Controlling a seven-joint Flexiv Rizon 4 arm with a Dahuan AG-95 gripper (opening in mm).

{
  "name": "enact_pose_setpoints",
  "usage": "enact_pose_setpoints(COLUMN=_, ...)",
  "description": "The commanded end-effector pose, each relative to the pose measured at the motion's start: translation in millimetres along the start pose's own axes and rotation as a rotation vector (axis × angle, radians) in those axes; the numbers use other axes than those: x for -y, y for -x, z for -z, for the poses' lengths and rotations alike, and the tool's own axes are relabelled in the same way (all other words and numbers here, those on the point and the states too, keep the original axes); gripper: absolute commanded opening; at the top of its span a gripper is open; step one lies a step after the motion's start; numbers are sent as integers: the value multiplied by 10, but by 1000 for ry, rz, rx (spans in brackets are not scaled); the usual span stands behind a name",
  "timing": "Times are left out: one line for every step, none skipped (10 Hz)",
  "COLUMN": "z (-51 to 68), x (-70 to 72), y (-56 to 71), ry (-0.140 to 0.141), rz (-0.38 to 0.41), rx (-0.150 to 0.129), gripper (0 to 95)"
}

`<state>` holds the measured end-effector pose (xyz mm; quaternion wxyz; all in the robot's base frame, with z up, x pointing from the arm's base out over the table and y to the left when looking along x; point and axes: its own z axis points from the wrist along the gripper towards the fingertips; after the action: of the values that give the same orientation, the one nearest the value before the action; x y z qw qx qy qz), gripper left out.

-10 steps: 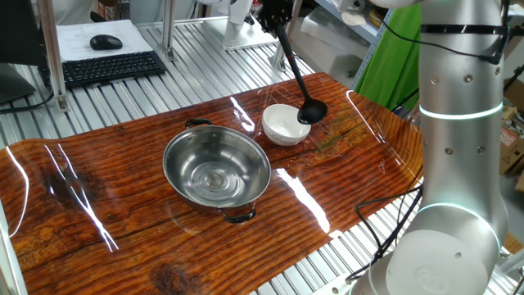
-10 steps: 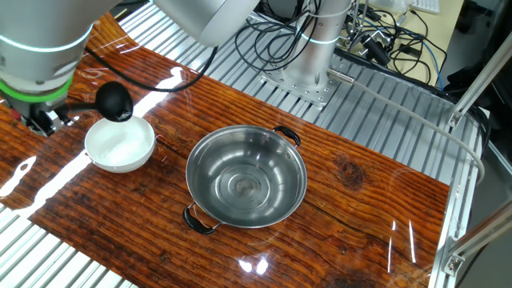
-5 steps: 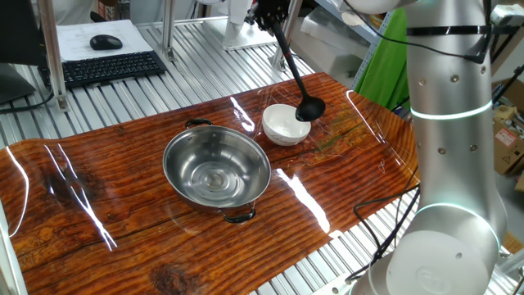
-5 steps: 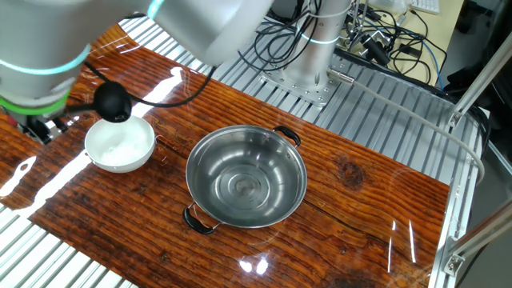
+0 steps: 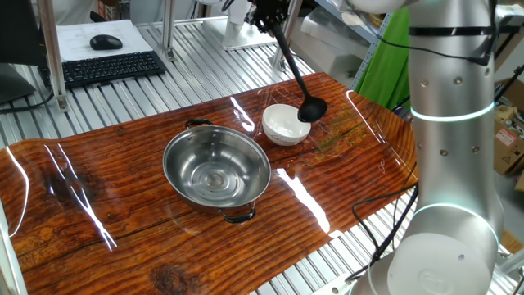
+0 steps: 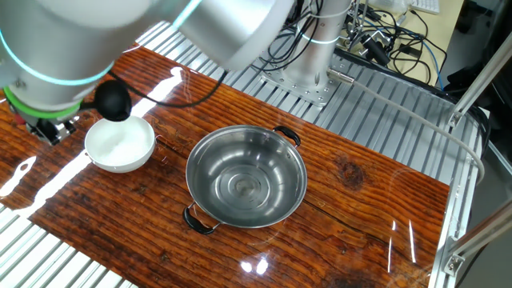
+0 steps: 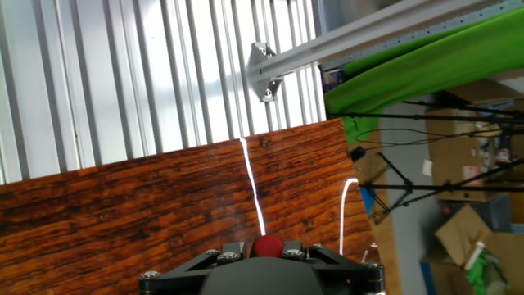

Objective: Scoop water with a large spoon from one bowl to another

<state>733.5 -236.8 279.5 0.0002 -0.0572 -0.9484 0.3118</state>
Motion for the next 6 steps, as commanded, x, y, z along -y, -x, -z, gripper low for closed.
enact_pose_setpoints(z=8, x=-4, y=-6, ry=-17, rz=1, rx=4, gripper=0)
enact_pose_setpoints(z=15, x=-8, y=-7, ry=-22, rz=2, rx=3, gripper=0)
enact_pose_setpoints(z=17, x=-9, y=-7, ry=-34, rz=5, rx=3, gripper=0)
enact_pose_setpoints(z=18, x=-10, y=-7, ry=-39, rz=7, rx=2, gripper=0)
enact_pose_setpoints(z=23, x=-12, y=-7, ry=-47, rz=9, rx=2, gripper=0)
enact_pose_setpoints(z=24, x=-13, y=-8, ry=-34, rz=8, rx=-1, gripper=0)
